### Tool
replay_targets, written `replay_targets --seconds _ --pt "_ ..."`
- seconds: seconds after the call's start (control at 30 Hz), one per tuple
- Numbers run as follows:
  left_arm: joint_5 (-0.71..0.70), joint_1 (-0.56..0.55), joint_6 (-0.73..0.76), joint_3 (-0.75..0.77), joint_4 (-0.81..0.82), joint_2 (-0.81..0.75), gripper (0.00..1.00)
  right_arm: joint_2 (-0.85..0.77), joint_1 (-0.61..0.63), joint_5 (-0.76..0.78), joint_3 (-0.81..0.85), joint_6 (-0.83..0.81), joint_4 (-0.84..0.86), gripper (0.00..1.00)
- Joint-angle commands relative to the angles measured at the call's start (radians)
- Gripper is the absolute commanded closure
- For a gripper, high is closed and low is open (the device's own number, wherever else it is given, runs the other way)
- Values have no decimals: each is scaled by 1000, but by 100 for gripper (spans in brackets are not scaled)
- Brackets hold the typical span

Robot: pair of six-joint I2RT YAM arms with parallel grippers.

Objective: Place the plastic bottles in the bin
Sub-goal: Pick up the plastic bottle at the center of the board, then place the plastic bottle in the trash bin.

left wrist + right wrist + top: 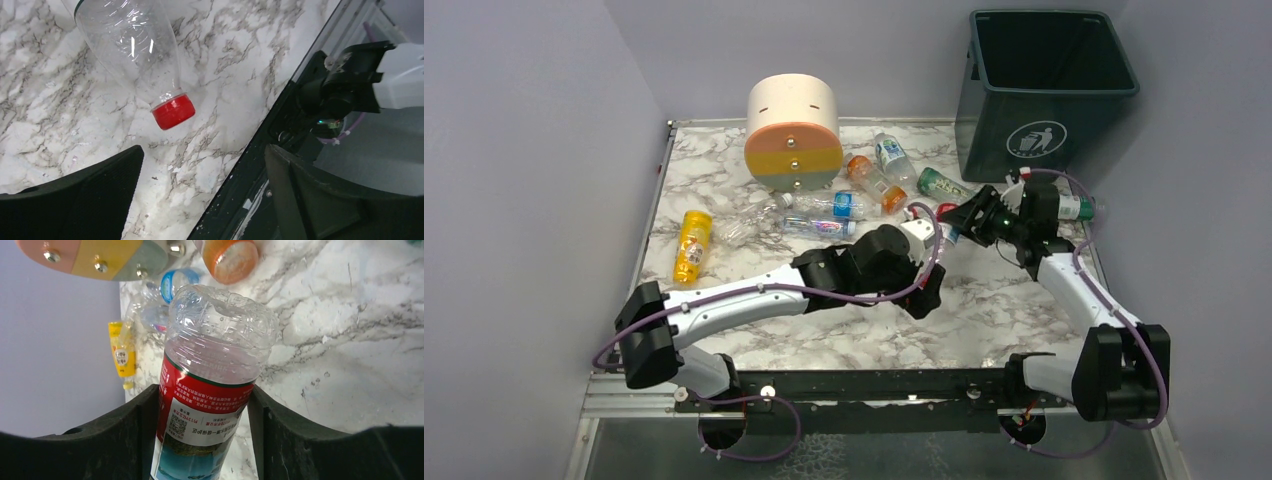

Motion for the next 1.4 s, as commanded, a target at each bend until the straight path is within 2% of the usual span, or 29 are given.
replay_targets --seconds 0.0,0.17,0.37,0.57,0.8,0.97,1.2,1.37 --pt "-38 -7 23 59 -62 -88 1 -42 5 89 108 -71 -113 52" --pt "-133 -7 5 44 -106 -180 1 -55 5 135 258 -108 -187 51" --pt "-193 -7 4 -11 -139 -239 1 -27 4 198 534 -150 -262 51" --pt "-203 -7 -8 -51 -138 -269 1 75 -19 257 810 -170 -291 49" --pt "-203 -7 -23 -87 -138 -303 1 227 -115 232 1047 -136 -238 48" --pt "-200 -7 -41 -116 -137 -315 1 294 -207 181 1113 -98 -158 48" --pt "-184 -6 -51 -125 -131 -302 1 337 -337 132 1075 15 14 48" --pt "-179 -7 -48 -125 -122 -288 1 388 -366 136 1089 51 96 48"
